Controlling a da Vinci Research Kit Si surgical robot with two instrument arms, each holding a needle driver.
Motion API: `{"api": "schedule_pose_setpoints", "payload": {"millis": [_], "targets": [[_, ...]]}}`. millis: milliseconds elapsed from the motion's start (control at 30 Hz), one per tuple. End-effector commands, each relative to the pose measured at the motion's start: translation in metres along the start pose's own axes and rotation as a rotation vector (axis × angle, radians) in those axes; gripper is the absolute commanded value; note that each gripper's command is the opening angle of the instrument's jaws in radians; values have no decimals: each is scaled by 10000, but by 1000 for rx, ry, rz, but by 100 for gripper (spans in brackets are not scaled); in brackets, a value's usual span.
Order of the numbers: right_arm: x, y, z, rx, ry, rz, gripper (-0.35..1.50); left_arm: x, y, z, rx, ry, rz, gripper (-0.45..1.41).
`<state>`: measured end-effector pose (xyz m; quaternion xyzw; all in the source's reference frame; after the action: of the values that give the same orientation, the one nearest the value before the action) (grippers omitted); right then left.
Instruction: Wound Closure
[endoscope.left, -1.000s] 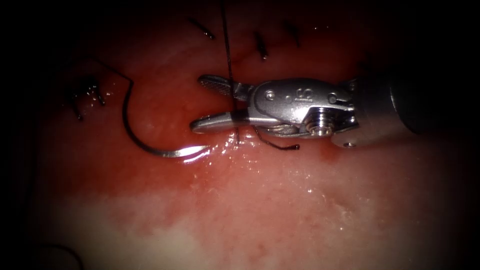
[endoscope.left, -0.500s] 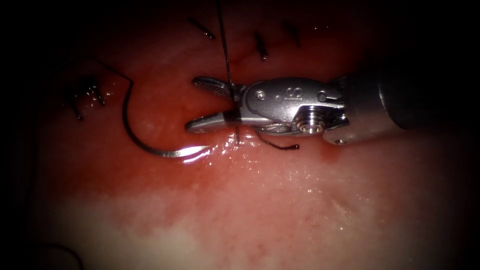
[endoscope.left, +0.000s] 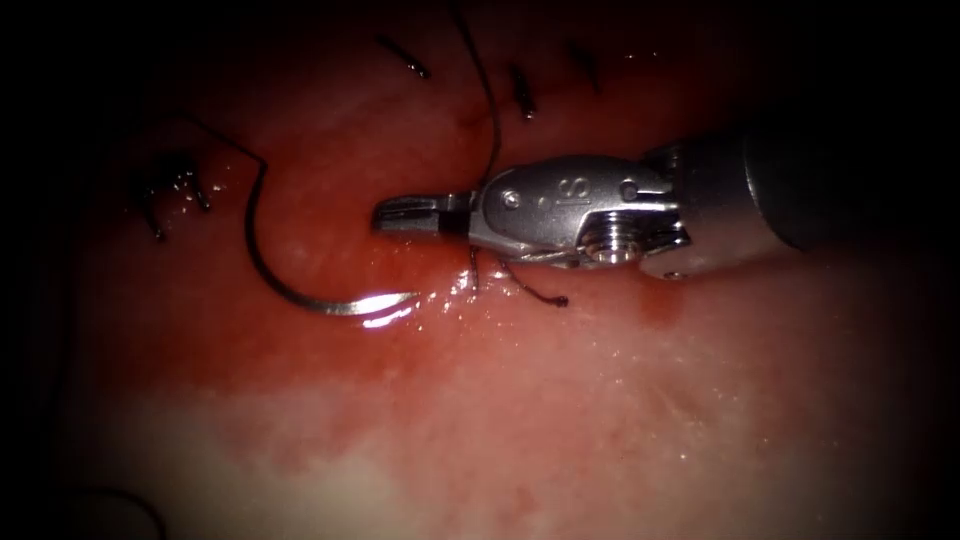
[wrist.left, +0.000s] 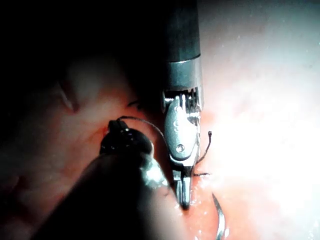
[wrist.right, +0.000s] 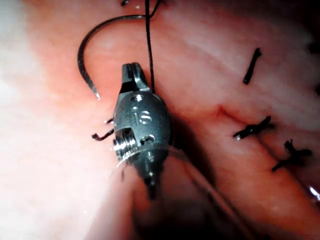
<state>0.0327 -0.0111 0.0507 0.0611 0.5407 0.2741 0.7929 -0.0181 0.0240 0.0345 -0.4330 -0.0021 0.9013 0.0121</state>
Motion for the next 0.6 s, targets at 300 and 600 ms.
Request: {"api": "schedule_pose_setpoints", "payload": {"millis": [300, 600], "targets": [[1, 15, -48, -50, 36, 13, 125, -9, 8, 0, 13, 4, -3, -45], [-4, 62, -191, -206, -6, -60, 136, -17, 38, 6, 23, 7, -85, -45]]}}
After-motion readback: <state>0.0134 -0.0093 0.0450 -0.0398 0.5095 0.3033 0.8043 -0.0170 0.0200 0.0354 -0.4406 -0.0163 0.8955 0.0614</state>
